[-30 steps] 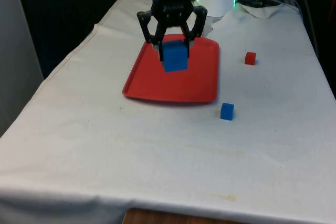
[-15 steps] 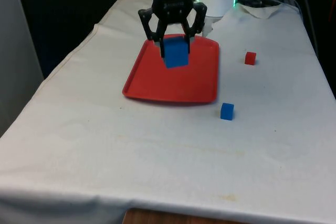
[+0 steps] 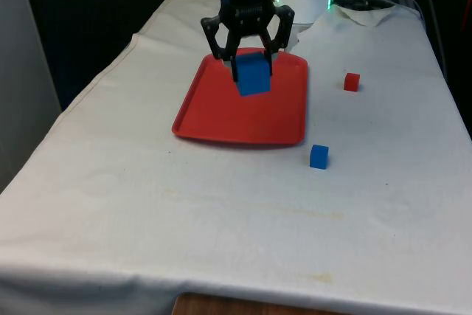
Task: Pick up the largest block and place it onto the tray.
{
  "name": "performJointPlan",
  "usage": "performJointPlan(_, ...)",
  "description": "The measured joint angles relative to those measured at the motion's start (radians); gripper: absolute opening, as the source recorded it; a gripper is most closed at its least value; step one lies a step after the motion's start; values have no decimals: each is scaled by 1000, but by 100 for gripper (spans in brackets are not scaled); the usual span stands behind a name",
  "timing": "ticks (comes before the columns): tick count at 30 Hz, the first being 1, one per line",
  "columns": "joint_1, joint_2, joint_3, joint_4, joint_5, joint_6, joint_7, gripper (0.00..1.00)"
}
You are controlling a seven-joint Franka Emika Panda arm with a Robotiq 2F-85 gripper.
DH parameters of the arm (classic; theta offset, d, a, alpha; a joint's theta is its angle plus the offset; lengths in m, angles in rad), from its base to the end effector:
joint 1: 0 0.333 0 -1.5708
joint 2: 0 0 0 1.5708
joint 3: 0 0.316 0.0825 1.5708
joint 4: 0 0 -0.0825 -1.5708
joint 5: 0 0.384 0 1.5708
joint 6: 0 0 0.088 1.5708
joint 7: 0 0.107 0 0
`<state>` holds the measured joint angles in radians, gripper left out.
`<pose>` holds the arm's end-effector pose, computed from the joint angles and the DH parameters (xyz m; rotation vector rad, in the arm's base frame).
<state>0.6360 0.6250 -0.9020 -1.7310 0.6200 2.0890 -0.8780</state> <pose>0.6529 -0.0772 0.3273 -3.0421 -0.6015 -0.0664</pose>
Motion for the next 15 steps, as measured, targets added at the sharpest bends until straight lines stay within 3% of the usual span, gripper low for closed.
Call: performJointPlan(15,5,-29,-3,-50,0,1,-17,0)
